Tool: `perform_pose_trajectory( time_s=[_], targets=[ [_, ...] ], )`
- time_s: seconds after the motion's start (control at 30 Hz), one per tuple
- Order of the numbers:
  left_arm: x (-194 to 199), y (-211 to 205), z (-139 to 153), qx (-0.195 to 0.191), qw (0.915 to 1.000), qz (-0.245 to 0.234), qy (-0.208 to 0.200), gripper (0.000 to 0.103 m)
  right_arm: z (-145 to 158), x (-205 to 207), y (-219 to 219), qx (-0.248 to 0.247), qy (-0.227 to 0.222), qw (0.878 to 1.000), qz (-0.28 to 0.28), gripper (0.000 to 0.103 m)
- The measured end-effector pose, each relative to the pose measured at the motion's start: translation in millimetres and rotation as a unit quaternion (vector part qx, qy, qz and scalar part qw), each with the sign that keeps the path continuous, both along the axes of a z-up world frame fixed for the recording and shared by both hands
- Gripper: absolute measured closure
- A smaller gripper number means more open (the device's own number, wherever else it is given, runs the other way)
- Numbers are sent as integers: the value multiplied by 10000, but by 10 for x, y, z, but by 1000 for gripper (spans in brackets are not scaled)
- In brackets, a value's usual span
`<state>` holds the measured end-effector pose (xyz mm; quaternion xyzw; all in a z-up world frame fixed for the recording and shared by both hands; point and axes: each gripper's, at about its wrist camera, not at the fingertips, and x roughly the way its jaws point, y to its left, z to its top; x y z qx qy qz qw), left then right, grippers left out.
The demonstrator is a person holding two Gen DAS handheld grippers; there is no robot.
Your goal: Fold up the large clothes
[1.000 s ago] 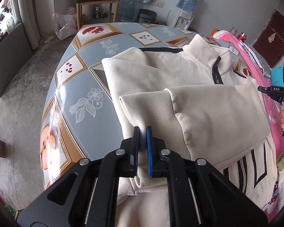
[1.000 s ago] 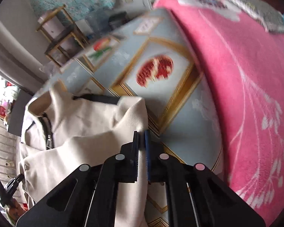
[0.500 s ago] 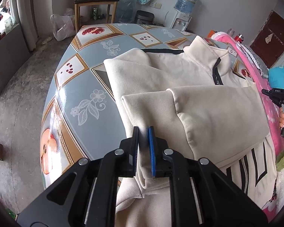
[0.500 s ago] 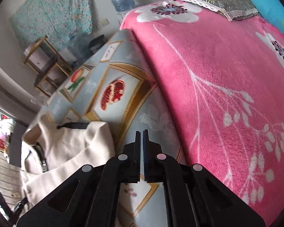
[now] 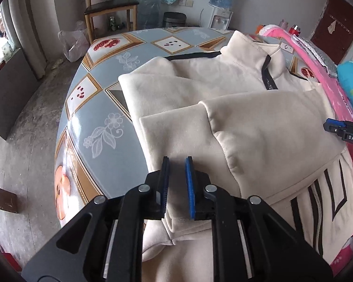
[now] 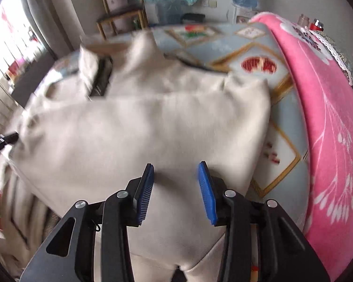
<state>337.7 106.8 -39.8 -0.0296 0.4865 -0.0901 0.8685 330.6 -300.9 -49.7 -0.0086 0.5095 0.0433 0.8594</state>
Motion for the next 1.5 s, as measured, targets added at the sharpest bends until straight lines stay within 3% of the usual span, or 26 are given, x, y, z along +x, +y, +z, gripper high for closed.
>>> perform_pose_trajectory(
  time_s=[0.1, 0.23, 0.37, 0.47, 0.5, 0.57, 0.73, 0.83, 0.97, 1.07, 1.13, 1.23, 1.33, 1.43, 1.5],
  targets=[
    [-11, 66, 77, -73, 9998, 188, -10, 90, 93, -46, 17, -235, 120, 9996, -117, 62],
    [-100, 4, 298, -84, 9993, 25, -364, 89, 281, -196, 159, -17, -62, 9999, 87, 61],
    [-234, -306, 285, -20, 9981, -543, -297, 70, 142, -388, 361, -316, -61, 9986, 414, 60],
    [-272, -474, -35, 449, 9966, -690, 99, 63, -6, -449, 298, -264, -131, 9991, 293, 50],
    [-311, -464, -31, 445, 9966, -686, -58, 63, 15, -422, 252, -131, -32, 9997, 225, 50],
    [-309, -447, 17, 428, 9969, -654, 7, 63, 88, -349, 195, 48, 210, 9998, 48, 50],
    [-230, -537, 333, 436, 9957, -734, -367, 63, 375, -132, 279, 55, -88, 9999, -4, 50],
    [-8, -686, 343, 197, 9965, -774, -236, 63, 352, 181, 411, 249, -123, 9996, -7, 50],
    [263, -832, 17, 430, 9968, -626, 236, 64, 13, 501, 562, 12, 96, 9999, -84, 65],
    [220, -894, -26, 613, 9955, -726, 68, 64, -9, 623, 569, -416, -7, 9988, -256, 78],
    [195, -888, -37, 635, 9950, -767, 26, 64, -22, 687, 439, -78, 57, 9991, -404, 77],
    [188, -859, -24, 586, 9951, -790, 33, 64, 9, 730, 282, -225, 115, 9970, -734, 77],
    [184, -829, -12, 558, 9950, -825, 23, 64, 167, 608, 123, 82, 18, 9962, -867, 77],
    [174, -822, -2, 534, 9951, -829, -20, 64, 318, 400, 138, 247, -146, 9981, -541, 77],
    [170, -827, -14, 558, 9948, -851, -41, 64, 251, 281, 208, -5, -40, 9996, -266, 77]
  ],
)
